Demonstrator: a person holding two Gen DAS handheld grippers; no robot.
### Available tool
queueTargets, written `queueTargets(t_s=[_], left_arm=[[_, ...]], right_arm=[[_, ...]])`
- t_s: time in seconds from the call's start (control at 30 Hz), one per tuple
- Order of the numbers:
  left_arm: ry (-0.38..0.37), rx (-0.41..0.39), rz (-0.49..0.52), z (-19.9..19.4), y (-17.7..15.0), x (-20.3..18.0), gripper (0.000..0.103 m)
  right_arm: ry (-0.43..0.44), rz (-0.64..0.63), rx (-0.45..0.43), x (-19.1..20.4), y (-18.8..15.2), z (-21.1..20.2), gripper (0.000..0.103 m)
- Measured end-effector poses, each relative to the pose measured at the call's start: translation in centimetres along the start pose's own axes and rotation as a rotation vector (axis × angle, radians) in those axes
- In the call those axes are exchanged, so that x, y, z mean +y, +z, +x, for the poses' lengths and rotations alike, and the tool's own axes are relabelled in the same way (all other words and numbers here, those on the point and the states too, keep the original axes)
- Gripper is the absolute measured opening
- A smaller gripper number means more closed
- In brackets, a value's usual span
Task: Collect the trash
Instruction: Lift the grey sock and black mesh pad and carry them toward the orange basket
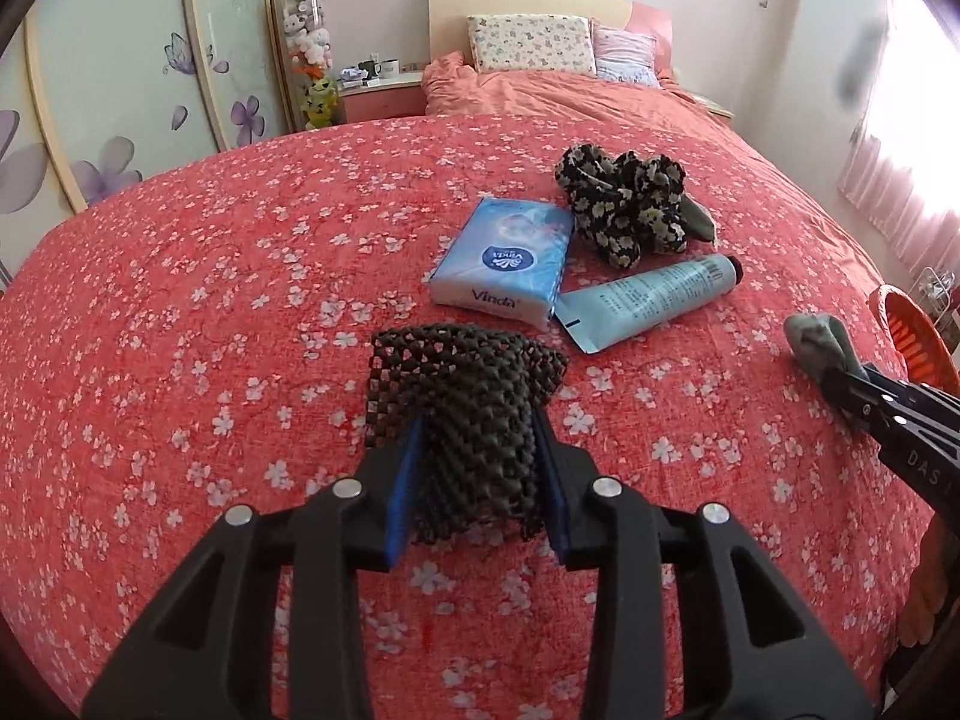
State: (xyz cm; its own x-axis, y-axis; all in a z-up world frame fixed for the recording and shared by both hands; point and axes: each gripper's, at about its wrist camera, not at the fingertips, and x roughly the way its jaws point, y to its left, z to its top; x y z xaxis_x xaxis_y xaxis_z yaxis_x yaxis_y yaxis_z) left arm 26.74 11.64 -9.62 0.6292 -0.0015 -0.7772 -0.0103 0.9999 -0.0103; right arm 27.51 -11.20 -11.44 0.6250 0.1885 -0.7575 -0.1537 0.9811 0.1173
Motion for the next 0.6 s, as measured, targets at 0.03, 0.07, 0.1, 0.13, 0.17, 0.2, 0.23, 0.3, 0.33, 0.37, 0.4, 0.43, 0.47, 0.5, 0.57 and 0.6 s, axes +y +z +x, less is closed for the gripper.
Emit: queueTargets(t_s=[0.03,0.07,0.1,0.13,0.17,0.2,0.23,0.3,0.33,0.37,0.4,0.43,0.47,0.5,0.57,0.6], left_arm=[[-0.002,0.002,0.001,0.1,0.0,0.0,0.037],[-0.004,0.003,0.003,0.1,0.0,-0.1,0.039],[-0.006,0.004,0.007,0.1,0.0,-0.1,0.042],[-0.011,0.006,0.011,0.2,-0.1,-0.2,0.044],[-0.015,0.007,0.015,0.2,-0.1,-0.2,0.045],[-0.011,0.007,0.015,0.2,-0.1,-0.3,0.045],[-0.010,0.007,0.013,0.2,-0.1,-0.4,0.045],[-0.017,0.006,0.001,0.2,-0.1,-0.3,0.045],[-0.024,0.004,-0.008,0.2,-0.2,-0.1,0.045],[-0.032,0.003,-0.017,0.1,-0.2,0.0,0.045],[-0.042,0.001,-0.026,0.1,-0.2,0.2,0.045],[-0.051,0.000,-0.034,0.0,-0.3,0.4,0.045],[-0.061,-0.002,-0.041,0.0,-0.3,0.6,0.045],[-0.068,-0.003,-0.047,0.0,-0.3,0.8,0.045],[-0.078,-0.004,-0.055,-0.1,-0.3,1.1,0.045],[-0.080,-0.005,-0.057,-0.1,-0.3,1.2,0.045]], right_arm=[[0.009,0.003,-0.003,-0.1,-0.1,0.0,0.018],[0.016,0.008,-0.004,-0.3,-0.1,0.0,0.018],[0.021,0.012,-0.004,-0.4,-0.1,-0.1,0.018],[0.025,0.016,-0.004,-0.5,-0.1,-0.1,0.018],[0.028,0.019,-0.005,-0.5,-0.2,-0.2,0.018],[0.030,0.021,-0.005,-0.6,-0.1,-0.2,0.018],[0.034,0.024,-0.005,-0.7,-0.2,-0.2,0.018],[0.042,0.033,-0.006,-0.9,-0.2,-0.2,0.018],[0.046,0.036,-0.006,-0.9,-0.2,-0.2,0.018],[0.050,0.039,-0.006,-1.0,-0.2,-0.2,0.018],[0.052,0.041,-0.006,-1.1,-0.2,-0.3,0.018],[0.051,0.040,-0.006,-1.1,-0.2,-0.3,0.018],[0.049,0.039,-0.006,-1.0,-0.2,-0.3,0.018],[0.048,0.037,-0.006,-1.0,-0.2,-0.3,0.018],[0.036,0.027,-0.005,-1.0,-0.1,-0.2,0.018],[0.033,0.025,-0.005,-1.1,-0.2,-0.3,0.019]])
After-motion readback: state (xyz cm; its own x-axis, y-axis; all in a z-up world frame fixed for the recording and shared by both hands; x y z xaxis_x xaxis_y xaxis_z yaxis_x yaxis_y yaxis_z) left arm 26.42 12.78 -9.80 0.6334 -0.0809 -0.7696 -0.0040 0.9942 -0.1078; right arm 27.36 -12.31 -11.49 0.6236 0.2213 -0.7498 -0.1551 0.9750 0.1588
